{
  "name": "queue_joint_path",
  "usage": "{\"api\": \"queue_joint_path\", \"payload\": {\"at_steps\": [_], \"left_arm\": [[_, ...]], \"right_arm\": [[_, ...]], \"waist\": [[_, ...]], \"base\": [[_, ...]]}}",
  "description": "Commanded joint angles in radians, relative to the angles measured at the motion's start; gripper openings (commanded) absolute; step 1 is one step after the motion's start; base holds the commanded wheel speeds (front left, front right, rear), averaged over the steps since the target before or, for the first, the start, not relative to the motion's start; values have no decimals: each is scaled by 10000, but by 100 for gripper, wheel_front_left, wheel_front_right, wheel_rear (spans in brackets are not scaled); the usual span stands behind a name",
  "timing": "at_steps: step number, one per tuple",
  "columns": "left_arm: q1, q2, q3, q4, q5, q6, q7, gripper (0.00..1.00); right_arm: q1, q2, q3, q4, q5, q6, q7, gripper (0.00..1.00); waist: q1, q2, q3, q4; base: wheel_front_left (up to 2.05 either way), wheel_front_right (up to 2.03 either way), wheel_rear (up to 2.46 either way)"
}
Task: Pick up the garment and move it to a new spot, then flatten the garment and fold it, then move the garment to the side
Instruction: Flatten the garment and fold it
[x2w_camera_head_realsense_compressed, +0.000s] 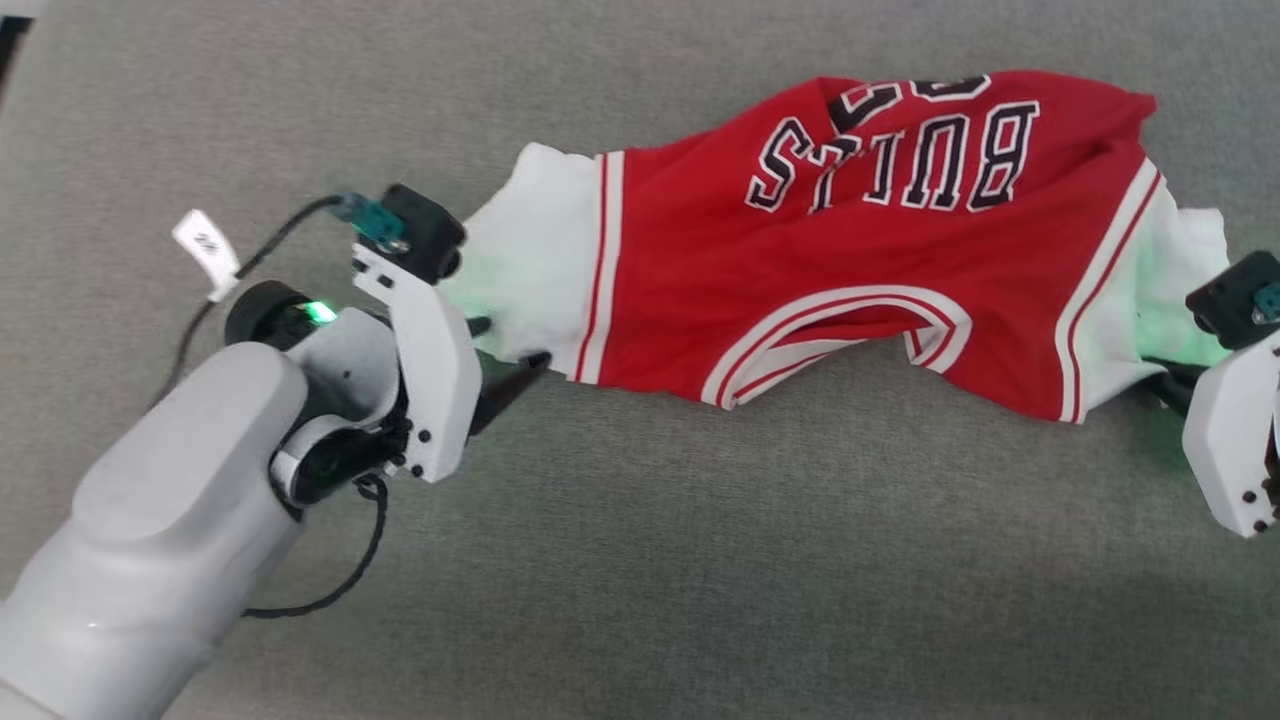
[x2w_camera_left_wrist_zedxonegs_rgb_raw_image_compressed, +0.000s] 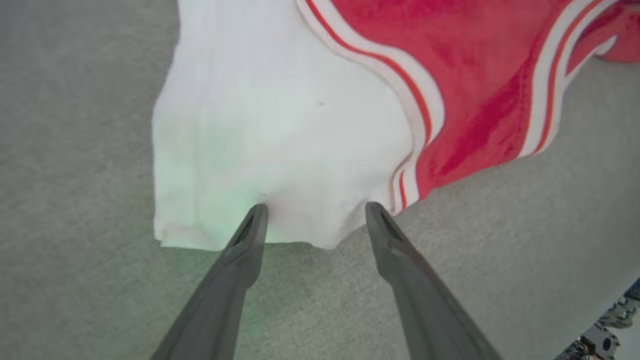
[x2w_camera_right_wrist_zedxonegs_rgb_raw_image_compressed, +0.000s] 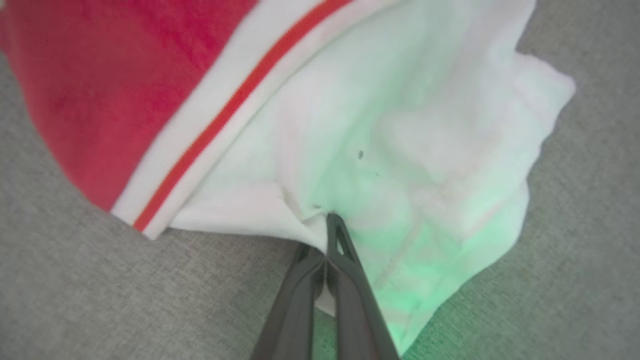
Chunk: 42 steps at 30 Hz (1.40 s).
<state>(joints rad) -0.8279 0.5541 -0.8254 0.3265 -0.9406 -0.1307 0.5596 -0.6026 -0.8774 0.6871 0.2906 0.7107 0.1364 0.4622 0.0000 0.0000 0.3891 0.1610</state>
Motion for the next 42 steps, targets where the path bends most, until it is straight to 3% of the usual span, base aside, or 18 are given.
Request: {"api": "queue_joint_path", "payload": {"at_steps": [1, 5, 8, 9, 14, 20, 26, 32, 37, 42], "left_arm": [[-216, -75, -157, 164, -153, 16, 12, 100], [-431, -311, -728, 1086, -571, 15, 31, 100], [-459, -487, -1110, 1561, -964, 16, -143, 14], [-487, -490, -1213, 1712, -1009, 16, -227, 0], [-644, -416, -1636, 1928, -1511, 14, -837, 0], [-724, -52, -1504, 1510, -2062, 13, -2485, 0], [-498, 330, -1167, 148, -2943, 13, -4100, 0], [-820, 494, -779, -12, -3183, 13, -5067, 0], [-2075, -394, -238, 1710, -3043, 59, -6014, 0], [-3879, -1324, 395, 3881, -2912, 339, -6837, 0]], "right_arm": [[214, 137, 255, 422, -42, -105, 151, 0], [93, 112, 338, 512, 44, -141, 118, 0], [-33, 111, 390, 602, 47, -142, 64, 0], [-54, 131, 407, 626, 55, -145, 20, 0], [-145, 251, 423, 697, 161, -152, -272, 0], [-137, 426, -253, 575, 396, -81, -1249, 0], [630, 196, -2188, 46, 663, -67, -2252, 0], [891, 437, -3804, -691, 708, -63, -2263, 0], [-471, 1675, -4838, -683, 653, -63, -2113, 0], [-2928, 2907, -5180, 427, 993, -60, -1986, 0]], "waist": [[0, 0, 190, -172], [0, 0, 374, -337], [0, 0, 420, -434], [0, 0, 413, -468], [0, 0, 149, -575], [0, 0, -557, -711], [0, 0, -973, -769], [0, 0, -808, -879], [0, 0, -196, -999], [0, 0, 488, -1172]], "base": [[0, 0, 0], [0, 0, 0], [0, 0, 0], [0, 0, 0], [0, 0, 0], [0, 0, 0], [0, 0, 0], [0, 0, 0], [0, 0, 0], [0, 0, 0]]}}
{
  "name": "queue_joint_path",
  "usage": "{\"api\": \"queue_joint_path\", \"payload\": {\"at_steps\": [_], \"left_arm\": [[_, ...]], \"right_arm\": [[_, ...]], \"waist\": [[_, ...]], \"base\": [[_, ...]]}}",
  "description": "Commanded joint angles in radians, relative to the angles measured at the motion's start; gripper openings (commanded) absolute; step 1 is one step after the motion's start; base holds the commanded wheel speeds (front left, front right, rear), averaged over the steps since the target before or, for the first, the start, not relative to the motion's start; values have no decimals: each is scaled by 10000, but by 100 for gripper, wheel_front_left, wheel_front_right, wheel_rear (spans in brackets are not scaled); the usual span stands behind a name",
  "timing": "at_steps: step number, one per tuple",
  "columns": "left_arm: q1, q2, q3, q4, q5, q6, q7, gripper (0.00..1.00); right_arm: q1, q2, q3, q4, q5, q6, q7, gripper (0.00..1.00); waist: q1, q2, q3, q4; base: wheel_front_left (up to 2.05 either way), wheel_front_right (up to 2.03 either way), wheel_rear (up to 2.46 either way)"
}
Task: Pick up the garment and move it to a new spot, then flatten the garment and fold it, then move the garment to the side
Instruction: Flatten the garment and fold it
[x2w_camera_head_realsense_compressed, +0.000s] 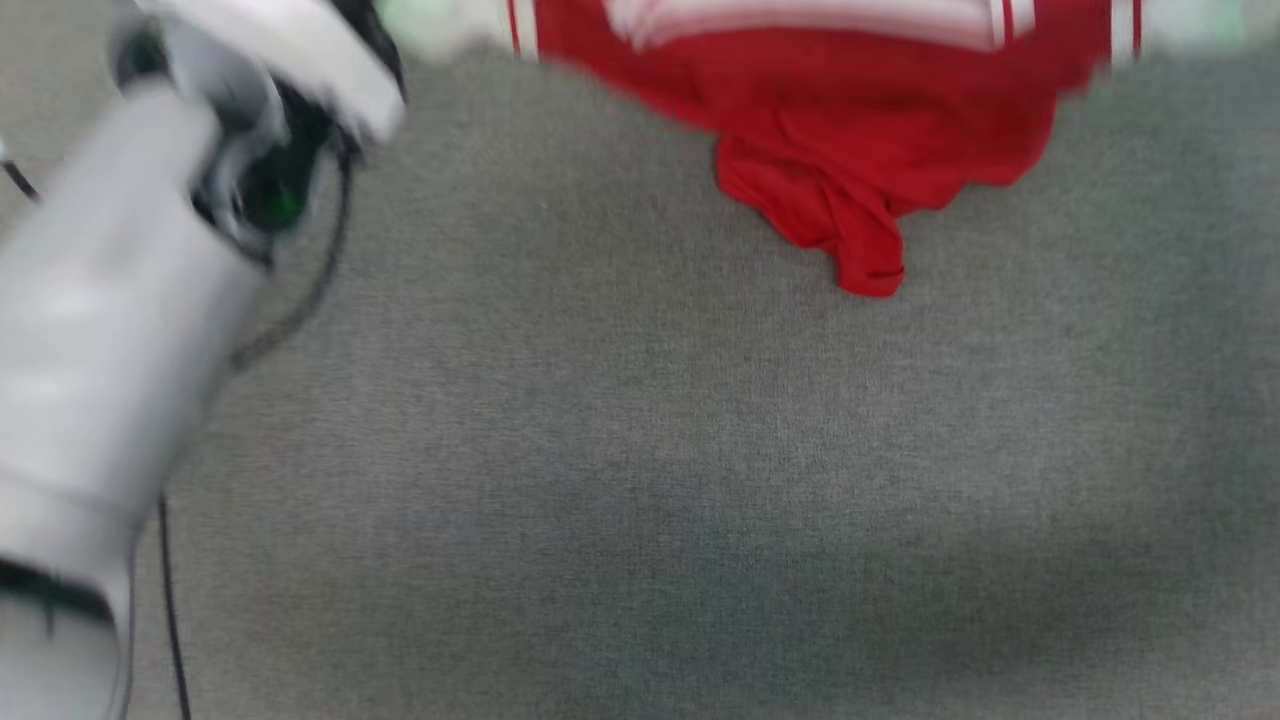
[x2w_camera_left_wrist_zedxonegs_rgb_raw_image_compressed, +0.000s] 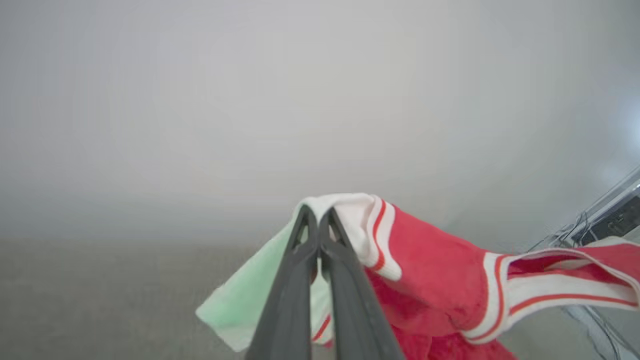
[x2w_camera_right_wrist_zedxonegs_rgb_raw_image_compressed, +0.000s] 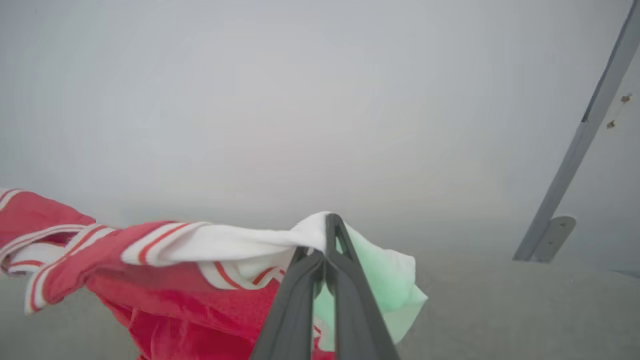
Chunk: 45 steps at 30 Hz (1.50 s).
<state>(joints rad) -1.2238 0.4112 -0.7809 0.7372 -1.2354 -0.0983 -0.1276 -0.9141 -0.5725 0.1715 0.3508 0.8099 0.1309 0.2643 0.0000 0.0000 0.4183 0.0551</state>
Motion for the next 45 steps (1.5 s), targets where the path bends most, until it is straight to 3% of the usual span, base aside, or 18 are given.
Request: {"api": "queue_joint_path", "payload": {"at_steps": [1, 6, 10, 15, 19, 23, 27, 33, 34, 45], "left_arm": [[-339, -72, 176, 135, -83, -12, -149, 0], [-2484, -665, 1044, 1870, -240, 75, -989, 0], [-4128, -835, 1355, 2698, 326, 103, -1335, 0], [-5461, -933, 2234, 2973, 780, -28, -1389, 0], [-5123, -1183, 3005, 3034, 992, -161, -1386, 0], [-3985, -1423, 2546, 3428, 982, -321, -912, 0], [-2140, -1209, 1901, 2420, 494, -327, 127, 0], [1084, -367, 1100, 260, -509, -332, 801, 0], [1084, -367, 1100, 260, -509, -332, 801, 0], [5843, 1674, -1497, -3022, -390, -333, 661, 0]], "right_arm": [[-462, 53, -53, 120, -42, -4, -3, 0], [-3569, 930, -140, 1921, -795, -4, -700, 0], [-5570, 1363, -32, 3102, -1399, -4, -1504, 0], [-7175, 1557, 76, 4329, -1780, -6, -2455, 0], [-7479, 1554, 317, 5093, -1768, -6, -2976, 0], [-6574, 1551, 1387, 5170, -1486, -6, -2743, 0], [-5202, 1107, 2458, 4633, -846, -6, -2431, 0], [-2089, 19, 3493, 3116, 609, -6, -1943, 0], [-2089, 19, 3493, 3116, 609, -6, -1943, 0], [4128, -2116, 3806, -246, 2260, -4, -928, 0]], "waist": [[0, 0, 346, -181], [0, 0, 801, -378], [0, 0, 949, -461], [0, 0, 855, -528], [0, 0, 536, -460], [0, 0, 186, -487], [0, 0, -35, -499], [0, 0, -489, -401], [0, 0, -489, -401], [0, 0, -1415, -290]], "base": [[0, 0, 0], [0, 0, 0], [0, 0, 0], [0, 0, 0], [0, 0, 0], [0, 0, 0], [0, 0, 0], [0, 0, 0], [0, 0, 0], [0, 0, 0]]}}
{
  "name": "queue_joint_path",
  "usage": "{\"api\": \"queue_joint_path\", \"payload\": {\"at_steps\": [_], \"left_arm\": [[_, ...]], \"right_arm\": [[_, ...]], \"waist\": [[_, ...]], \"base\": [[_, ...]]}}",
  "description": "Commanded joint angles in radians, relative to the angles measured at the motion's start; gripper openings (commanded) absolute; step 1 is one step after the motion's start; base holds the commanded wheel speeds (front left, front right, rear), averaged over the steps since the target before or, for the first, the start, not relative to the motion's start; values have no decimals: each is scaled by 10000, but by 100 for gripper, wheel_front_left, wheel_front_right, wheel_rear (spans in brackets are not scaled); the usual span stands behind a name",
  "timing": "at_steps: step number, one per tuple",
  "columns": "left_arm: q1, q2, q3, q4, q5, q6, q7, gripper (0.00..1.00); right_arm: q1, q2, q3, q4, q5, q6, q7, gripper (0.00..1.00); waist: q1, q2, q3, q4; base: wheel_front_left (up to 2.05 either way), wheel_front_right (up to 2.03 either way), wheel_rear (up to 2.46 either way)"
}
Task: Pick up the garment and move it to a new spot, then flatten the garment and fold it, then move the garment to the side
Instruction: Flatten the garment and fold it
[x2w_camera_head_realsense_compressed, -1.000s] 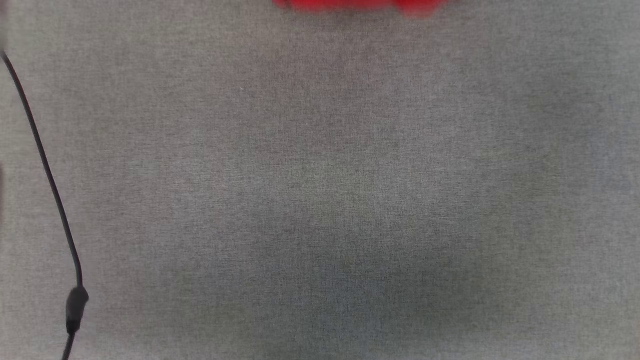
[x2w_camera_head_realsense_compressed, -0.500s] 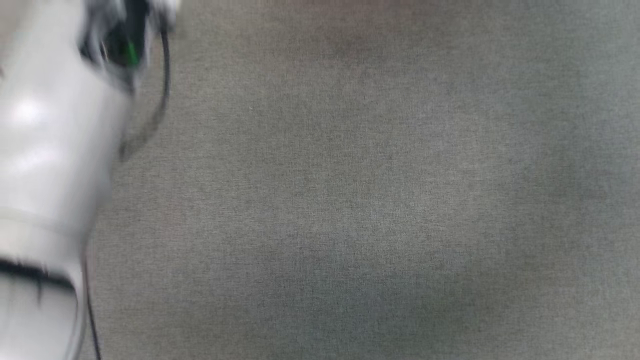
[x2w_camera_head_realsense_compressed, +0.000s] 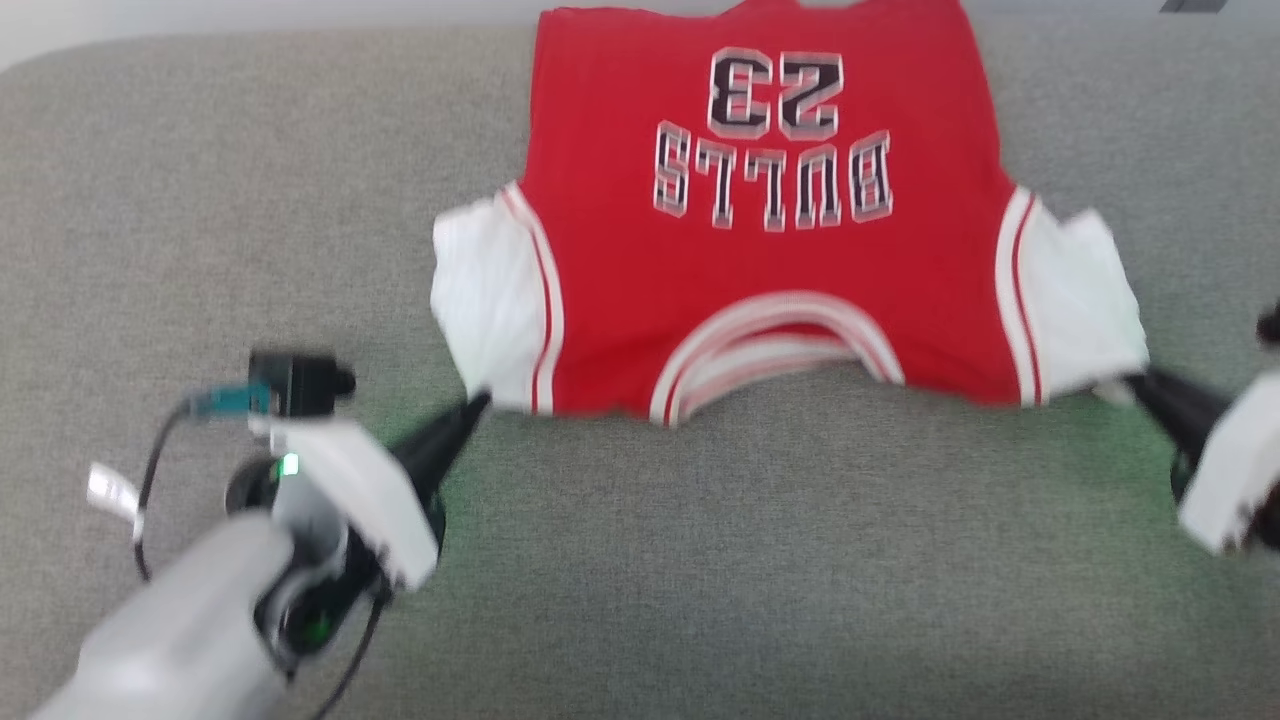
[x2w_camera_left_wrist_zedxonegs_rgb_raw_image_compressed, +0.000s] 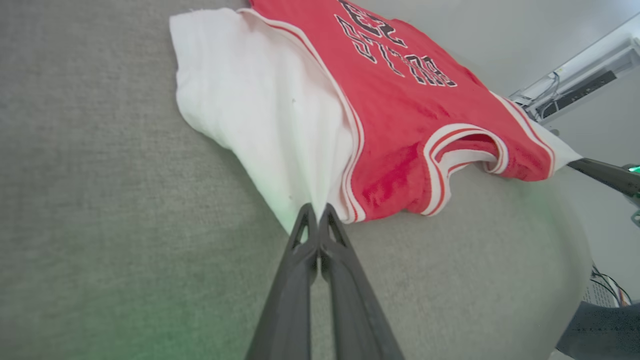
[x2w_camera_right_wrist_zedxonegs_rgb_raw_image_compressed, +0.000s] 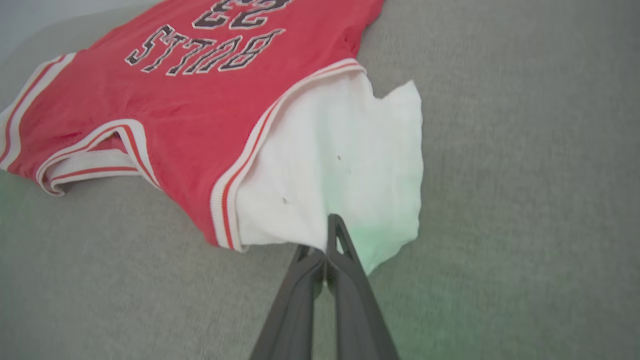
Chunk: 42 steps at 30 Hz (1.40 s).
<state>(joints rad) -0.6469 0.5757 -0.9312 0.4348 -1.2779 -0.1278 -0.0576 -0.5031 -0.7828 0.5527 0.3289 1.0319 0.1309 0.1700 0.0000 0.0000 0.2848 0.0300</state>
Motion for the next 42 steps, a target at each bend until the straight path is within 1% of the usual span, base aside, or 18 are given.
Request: {"api": "queue_joint_path", "payload": {"at_steps": [1, 5, 10, 15, 18, 20, 22, 25, 27, 29, 31, 32, 34, 36, 37, 38, 39, 42], "left_arm": [[341, 186, -114, -255, -1, -39, -151, 0], [1291, 876, -318, -1085, -133, -38, -569, 0], [2361, 1784, -348, -2263, -415, -12, -842, 0], [3301, 2796, -389, -3847, -535, 546, -949, 0], [3756, 3301, -362, -4778, -607, 933, -1083, 0], [3950, 3516, -298, -5256, -650, 1220, -1202, 0], [4093, 3524, -241, -5537, -682, 1448, -1340, 0], [4065, 3251, -262, -5596, -614, 1554, -1408, 0], [3937, 2892, -322, -5397, -667, 1428, -1376, 0], [3809, 2545, -381, -5019, -754, 1275, -1309, 0], [3712, 2220, -404, -4575, -830, 1108, -1304, 0], [3661, 2057, -410, -4338, -855, 1026, -1337, 0], [3609, 1904, -434, -4146, -824, 944, -1356, 0], [3524, 1662, -455, -3803, -783, 793, -1405, 0], [3435, 1513, -436, -3592, -786, 669, -1456, 0], [3406, 1456, -420, -3528, -757, 640, -1482, 0], [3387, 1408, -406, -3480, -733, 588, -1506, 0], [3336, 1334, -408, -3376, -601, 547, -1570, 0]], "right_arm": [[454, -146, -119, -319, 125, -4, 134, 0], [1938, -612, -744, -1399, 284, -4, 523, 0], [3670, -914, -1601, -2654, 37, -4, 1224, 0], [5317, -928, -2792, -3829, -176, -4, 2028, 0], [6194, -737, -3688, -4485, -396, -4, 2457, 0], [6641, -449, -4324, -4871, -527, -4, 2713, 0], [6948, -170, -4814, -5170, -787, -4, 3000, 0], [6963, 360, -5054, -5418, -1246, -4, 3449, 0], [6669, 750, -4965, -5308, -1390, -4, 3714, 0], [6346, 969, -4733, -5032, -1668, -4, 3912, 0], [6037, 1261, -4410, -4654, -1710, -1, 4107, 0], [5829, 1290, -4309, -4437, -1857, -3, 4144, 0], [5646, 1287, -4211, -4235, -1997, -4, 4118, 0], [5443, 1494, -3979, -3951, -2004, -3, 3976, 0], [5271, 1530, -3887, -3807, -1976, -3, 3793, 21], [5219, 1504, -3859, -3761, -1968, -4, 3732, 97], [5187, 1483, -3853, -3745, -1921, -4, 3674, 100], [5161, 1308, -4218, -3813, -1874, -3, 3441, 100]], "waist": [[0, 0, -131, -59], [0, 0, -280, -127], [0, 0, -344, -212], [0, 0, -224, -226], [0, 0, -173, -185], [0, 0, -158, -161], [0, 0, -154, -143], [0, 0, -138, -107], [0, 0, -139, -95], [0, 0, -124, -92], [0, 0, -100, -98], [0, 0, -65, -103], [0, 0, -44, -91], [0, 0, -7, -33], [0, 0, 37, 17], [0, 0, 63, 35], [0, 0, 91, 61], [0, 0, 163, 171]], "base": [[0, 0, 0], [0, 0, 0], [0, 0, 0], [0, 0, 0], [0, 0, 0], [0, 0, 0], [0, 0, 0], [0, 0, 0], [0, 0, 0], [0, 0, 0], [0, 0, 0], [0, 0, 0], [0, 0, 0], [0, 0, 0], [0, 0, 0], [0, 0, 0], [0, 0, 0], [0, 0, 0]]}}
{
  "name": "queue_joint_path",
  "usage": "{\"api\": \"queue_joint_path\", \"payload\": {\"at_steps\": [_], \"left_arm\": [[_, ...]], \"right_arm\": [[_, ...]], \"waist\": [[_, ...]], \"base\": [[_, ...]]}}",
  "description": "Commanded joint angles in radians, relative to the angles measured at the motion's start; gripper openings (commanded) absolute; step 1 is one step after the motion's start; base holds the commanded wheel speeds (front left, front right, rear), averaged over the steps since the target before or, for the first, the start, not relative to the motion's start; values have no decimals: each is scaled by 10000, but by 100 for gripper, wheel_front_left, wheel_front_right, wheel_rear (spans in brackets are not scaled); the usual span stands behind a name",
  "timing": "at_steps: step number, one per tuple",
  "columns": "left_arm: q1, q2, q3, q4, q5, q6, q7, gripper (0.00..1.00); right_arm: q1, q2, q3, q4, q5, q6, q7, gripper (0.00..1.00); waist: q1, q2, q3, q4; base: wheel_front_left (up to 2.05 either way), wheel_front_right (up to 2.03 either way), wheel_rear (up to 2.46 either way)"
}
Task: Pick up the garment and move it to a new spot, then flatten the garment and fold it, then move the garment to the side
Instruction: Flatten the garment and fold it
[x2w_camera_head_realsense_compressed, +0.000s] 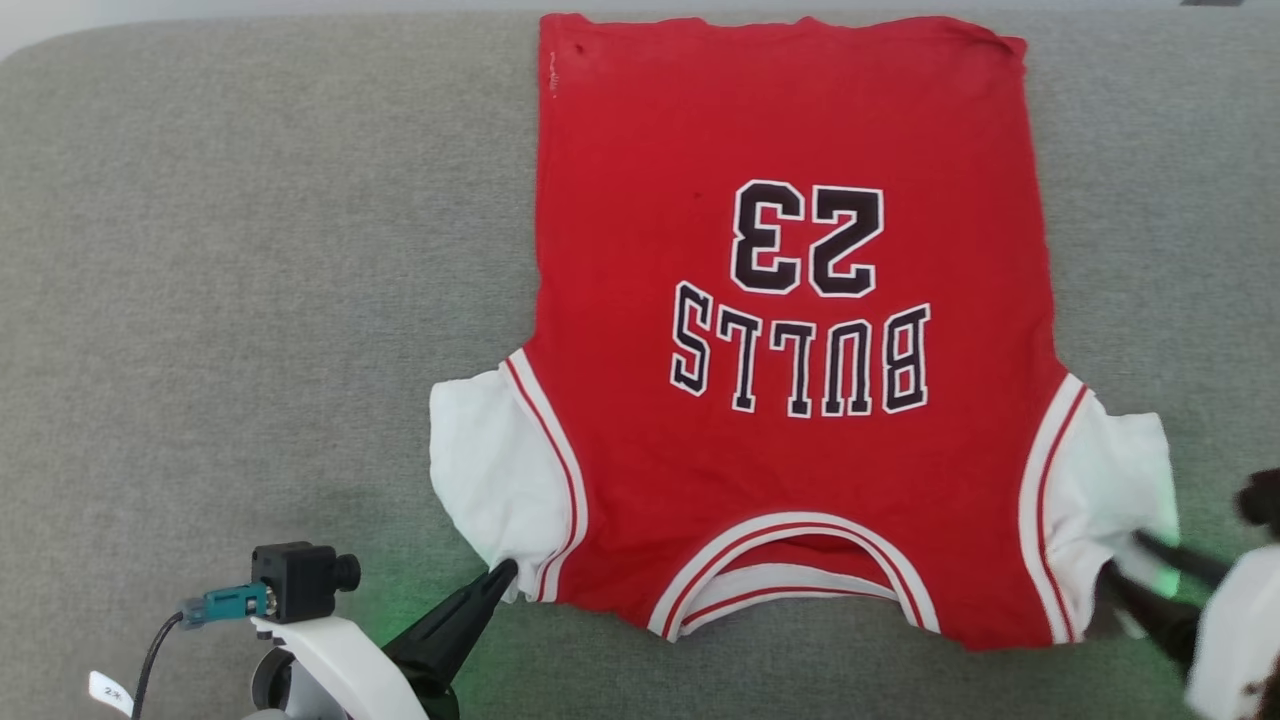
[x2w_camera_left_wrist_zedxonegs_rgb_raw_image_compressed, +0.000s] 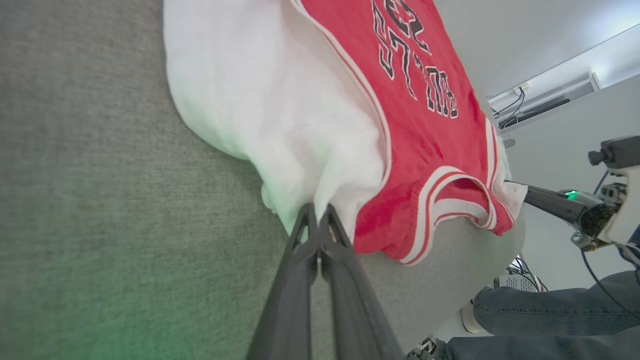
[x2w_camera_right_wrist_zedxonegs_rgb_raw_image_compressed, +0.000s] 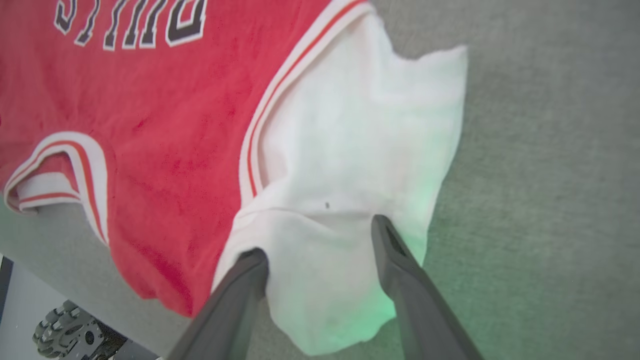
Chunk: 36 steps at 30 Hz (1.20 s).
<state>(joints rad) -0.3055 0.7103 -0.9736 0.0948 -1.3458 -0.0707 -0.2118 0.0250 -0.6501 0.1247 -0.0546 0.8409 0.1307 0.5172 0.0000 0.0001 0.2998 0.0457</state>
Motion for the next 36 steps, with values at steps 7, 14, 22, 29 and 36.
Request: {"api": "queue_joint_path", "payload": {"at_steps": [7, 14, 22, 29, 36], "left_arm": [[-224, -225, 46, -315, 390, -26, -195, 0], [-704, -482, -75, -902, 989, 138, -125, 0], [-1564, -1077, -201, -1492, 1691, 59, -80, 0], [-1878, -1500, -377, -1772, 2149, -38, -162, 0], [-1863, -1698, -395, -1714, 2260, -108, -253, 0]], "right_arm": [[-584, -645, -1882, -690, 64, -1, 0, 100], [-3865, -1093, -2095, 126, -481, -1, 600, 100], [-8517, -1675, -703, 2967, -1882, -2, 1925, 100], [-10979, -1533, 75, 5772, -2541, -2, 3309, 100], [-11777, -1470, 704, 7040, -2844, -2, 4623, 100]], "waist": [[0, -1, 286, 421], [0, -1, 1256, 1076], [0, -1, 2467, 2387], [0, -1, 3048, 3318], [0, -1, 3398, 3588]], "base": [[0, 0, 0], [0, 0, 0], [0, 0, 0], [0, 0, 0], [0, 0, 0]]}}
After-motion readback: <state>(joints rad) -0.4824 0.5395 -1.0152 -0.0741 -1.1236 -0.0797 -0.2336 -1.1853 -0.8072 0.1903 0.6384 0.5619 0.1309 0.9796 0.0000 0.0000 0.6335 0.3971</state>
